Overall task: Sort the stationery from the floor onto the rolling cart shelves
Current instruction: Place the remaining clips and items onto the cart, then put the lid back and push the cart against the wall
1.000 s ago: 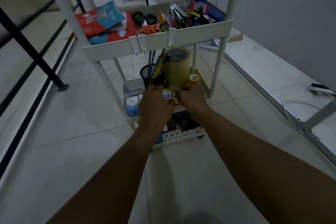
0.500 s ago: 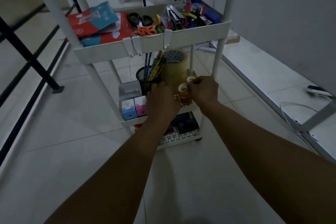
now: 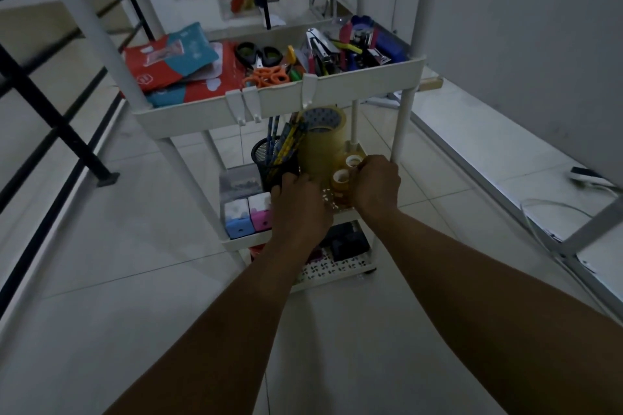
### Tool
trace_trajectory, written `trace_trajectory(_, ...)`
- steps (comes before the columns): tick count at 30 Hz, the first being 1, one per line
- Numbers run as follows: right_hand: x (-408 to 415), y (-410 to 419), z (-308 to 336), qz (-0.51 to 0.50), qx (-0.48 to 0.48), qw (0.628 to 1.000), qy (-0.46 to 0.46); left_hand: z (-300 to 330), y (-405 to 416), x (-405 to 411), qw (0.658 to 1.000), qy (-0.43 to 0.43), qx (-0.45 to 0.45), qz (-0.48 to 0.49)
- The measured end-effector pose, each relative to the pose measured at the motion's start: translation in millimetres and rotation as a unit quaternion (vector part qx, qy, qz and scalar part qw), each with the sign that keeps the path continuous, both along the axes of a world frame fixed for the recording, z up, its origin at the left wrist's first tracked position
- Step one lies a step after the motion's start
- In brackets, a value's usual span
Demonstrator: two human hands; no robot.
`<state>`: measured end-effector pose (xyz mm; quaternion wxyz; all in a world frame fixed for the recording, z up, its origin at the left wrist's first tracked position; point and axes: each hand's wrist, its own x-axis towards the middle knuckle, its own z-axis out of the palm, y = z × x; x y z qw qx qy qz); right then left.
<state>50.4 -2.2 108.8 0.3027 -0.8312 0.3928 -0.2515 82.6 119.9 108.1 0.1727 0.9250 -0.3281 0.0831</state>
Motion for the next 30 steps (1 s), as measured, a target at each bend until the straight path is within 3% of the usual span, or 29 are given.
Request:
trace_trajectory(8, -4, 0, -3, 0.021, -0.012, 1.000, -0.012, -2, -3, -6, 0.999, 0.035, -0.014, -0.006)
trace_trajectory(11, -11, 3, 2, 0.020, -0.044, 0.998, -0.042, -3, 0, -5, 0.999, 0.000, -0.027, -0.022)
trace_trajectory(14, -25, 5, 7, 0.033, -0.066, 0.991, -0.108, -6, 13, -11, 0.990, -0.020, -0.135, -0.038)
trace_trajectory(18, -48, 5, -7, -0.008, -0.097, 0.975, -0.198, -31, 43, -34, 0.949, -0.012, -0.310, -0.054)
trace_trajectory(21, -58, -8, -36, -0.114, 0.021, 0.973, -0.202, -72, 72, -53, 0.918, 0.051, -0.388, 0.059)
trace_trajectory(23, -60, -25, -63, -0.163, 0.242, 0.949, -0.123, -107, 91, -53, 0.879, 0.136, -0.402, 0.220)
trace_trajectory(24, -62, -30, -77, -0.155, 0.374, 0.911, -0.085, -124, 101, -47, 0.839, 0.210, -0.407, 0.294)
trace_trajectory(25, -64, -32, -90, -0.136, 0.476, 0.867, -0.059, -140, 110, -40, 0.779, 0.306, -0.422, 0.349)
trace_trajectory(27, -67, -33, -118, -0.110, 0.559, 0.821, -0.026, -160, 123, -28, 0.618, 0.494, -0.477, 0.382)
trace_trajectory(28, -66, -34, -131, -0.106, 0.572, 0.813, -0.026, -168, 127, -21, 0.563, 0.547, -0.494, 0.375)
trace_trajectory(30, -63, -40, -152, -0.102, 0.586, 0.803, -0.039, -181, 127, -10, 0.528, 0.585, -0.494, 0.367)
